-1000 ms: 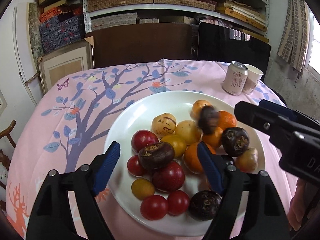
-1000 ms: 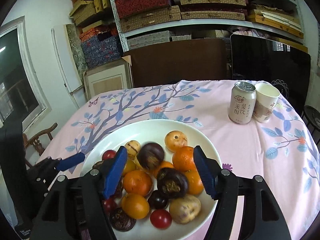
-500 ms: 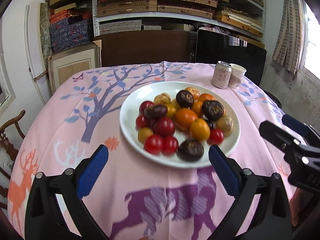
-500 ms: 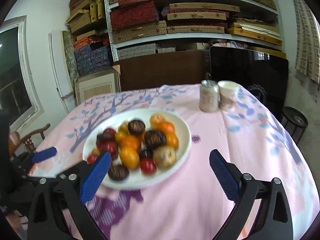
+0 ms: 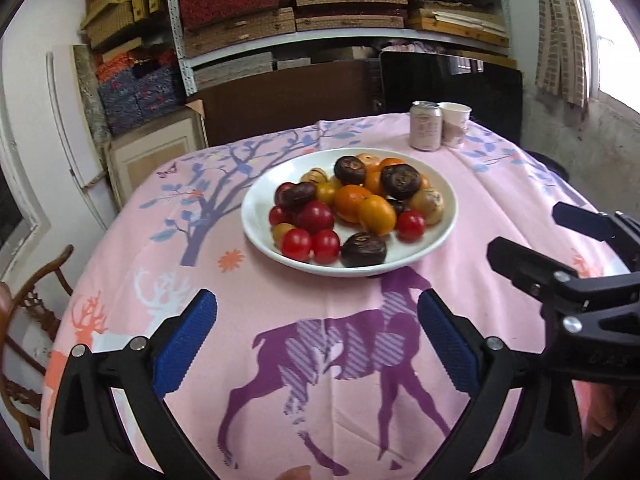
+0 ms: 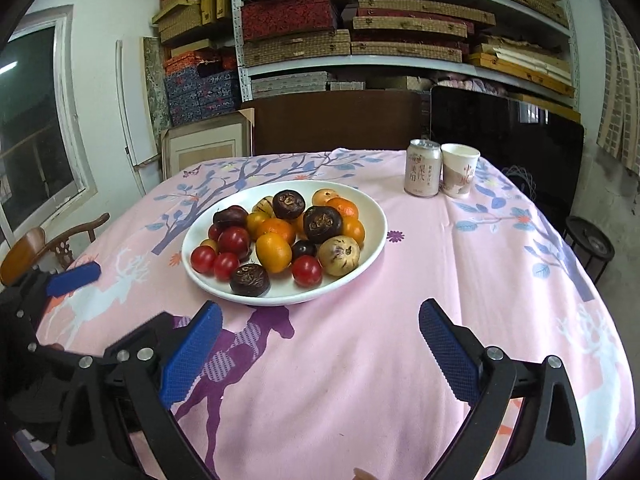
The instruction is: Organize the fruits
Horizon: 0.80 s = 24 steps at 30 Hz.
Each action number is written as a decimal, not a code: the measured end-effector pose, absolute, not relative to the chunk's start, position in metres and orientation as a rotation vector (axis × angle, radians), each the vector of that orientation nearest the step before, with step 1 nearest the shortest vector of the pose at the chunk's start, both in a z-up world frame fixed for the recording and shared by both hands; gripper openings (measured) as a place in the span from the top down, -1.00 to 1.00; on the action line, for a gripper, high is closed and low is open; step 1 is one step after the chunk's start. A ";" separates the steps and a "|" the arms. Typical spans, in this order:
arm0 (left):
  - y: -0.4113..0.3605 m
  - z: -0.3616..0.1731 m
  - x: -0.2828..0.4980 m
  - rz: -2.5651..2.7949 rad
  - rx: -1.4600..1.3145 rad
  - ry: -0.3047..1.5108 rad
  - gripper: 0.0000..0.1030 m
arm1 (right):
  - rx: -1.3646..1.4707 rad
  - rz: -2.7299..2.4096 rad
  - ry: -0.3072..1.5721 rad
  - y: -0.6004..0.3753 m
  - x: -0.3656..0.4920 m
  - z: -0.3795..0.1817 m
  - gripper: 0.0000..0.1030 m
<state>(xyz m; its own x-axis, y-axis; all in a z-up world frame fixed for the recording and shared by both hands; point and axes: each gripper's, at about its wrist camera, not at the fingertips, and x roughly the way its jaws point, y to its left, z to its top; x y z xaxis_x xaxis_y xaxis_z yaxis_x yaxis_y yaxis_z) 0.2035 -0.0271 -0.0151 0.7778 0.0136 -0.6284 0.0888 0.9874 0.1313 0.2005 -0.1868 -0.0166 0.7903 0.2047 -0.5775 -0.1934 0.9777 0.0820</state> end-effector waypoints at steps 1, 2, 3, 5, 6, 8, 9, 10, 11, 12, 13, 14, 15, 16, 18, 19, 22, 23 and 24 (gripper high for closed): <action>-0.027 -0.014 0.202 -0.050 0.152 0.681 -0.91 | 0.026 0.213 0.630 -0.188 0.202 -0.017 -0.93; -0.027 -0.013 0.203 -0.055 0.149 0.680 -0.91 | 0.032 0.212 0.636 -0.189 0.202 -0.017 -0.93; -0.028 -0.013 0.204 -0.057 0.146 0.679 -0.91 | 0.044 0.212 0.641 -0.190 0.203 -0.018 -0.93; -0.026 -0.011 0.203 -0.053 0.139 0.676 -0.91 | 0.057 0.211 0.644 -0.192 0.203 -0.017 -0.93; -0.026 -0.011 0.203 -0.050 0.136 0.675 -0.91 | 0.060 0.210 0.644 -0.193 0.203 -0.017 -0.93; -0.022 -0.010 0.204 -0.047 0.121 0.678 -0.91 | 0.063 0.202 0.639 -0.194 0.203 -0.017 -0.93; -0.020 -0.010 0.205 -0.046 0.111 0.682 -0.91 | 0.067 0.198 0.635 -0.195 0.203 -0.016 -0.93; -0.019 -0.010 0.206 -0.046 0.104 0.687 -0.91 | 0.072 0.198 0.633 -0.196 0.202 -0.016 -0.93; -0.017 -0.010 0.207 -0.050 0.097 0.692 -0.91 | 0.077 0.200 0.632 -0.196 0.202 -0.016 -0.93; -0.017 -0.010 0.208 -0.050 0.095 0.694 -0.91 | 0.080 0.200 0.633 -0.196 0.202 -0.016 -0.93; -0.017 -0.010 0.207 -0.046 0.098 0.694 -0.91 | 0.082 0.200 0.635 -0.197 0.203 -0.016 -0.93; -0.017 -0.010 0.207 -0.044 0.099 0.693 -0.91 | 0.082 0.200 0.637 -0.197 0.203 -0.016 -0.93; -0.017 -0.010 0.207 -0.044 0.098 0.692 -0.91 | 0.082 0.201 0.638 -0.197 0.203 -0.016 -0.93; -0.017 -0.010 0.207 -0.048 0.092 0.693 -0.91 | 0.081 0.201 0.636 -0.197 0.203 -0.015 -0.93; -0.015 -0.009 0.208 -0.049 0.080 0.693 -0.91 | 0.079 0.190 0.618 -0.198 0.201 -0.012 -0.93; -0.014 -0.009 0.208 -0.047 0.071 0.695 -0.91 | 0.083 0.188 0.609 -0.199 0.199 -0.010 -0.93; -0.010 -0.009 0.210 -0.040 0.055 0.700 -0.91 | 0.085 0.182 0.603 -0.201 0.198 -0.009 -0.93; -0.009 -0.009 0.210 -0.038 0.051 0.701 -0.91 | 0.077 0.178 0.610 -0.200 0.199 -0.010 -0.93; -0.008 -0.009 0.211 -0.036 0.048 0.702 -0.91 | 0.070 0.173 0.617 -0.199 0.200 -0.011 -0.93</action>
